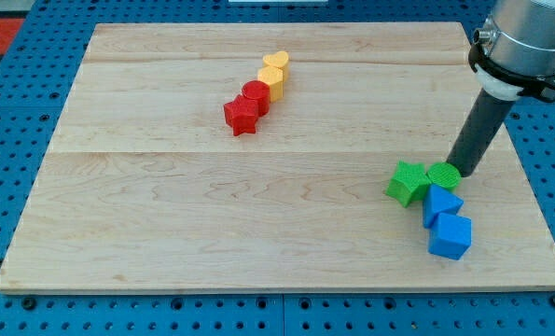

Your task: Push the red star towards bottom diagonal to the red circle

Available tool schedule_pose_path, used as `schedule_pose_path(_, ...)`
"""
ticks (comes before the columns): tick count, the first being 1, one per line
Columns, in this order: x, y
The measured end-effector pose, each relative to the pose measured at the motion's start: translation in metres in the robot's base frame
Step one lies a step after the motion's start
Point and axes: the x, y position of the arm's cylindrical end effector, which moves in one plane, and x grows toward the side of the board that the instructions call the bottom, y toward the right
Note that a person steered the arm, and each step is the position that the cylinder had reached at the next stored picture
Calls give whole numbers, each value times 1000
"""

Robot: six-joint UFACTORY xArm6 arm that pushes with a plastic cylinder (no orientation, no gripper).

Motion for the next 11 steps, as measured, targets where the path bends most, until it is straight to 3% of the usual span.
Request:
schedule_pose_path(1, 0, 1)
schedule_pose_path(2, -29, -11)
schedule_pose_path(4, -42, -130)
schedule_pose_path(6, -99, -249)
schedule_pose_path(7, -103, -289)
schedule_pose_path(11, -69, -341)
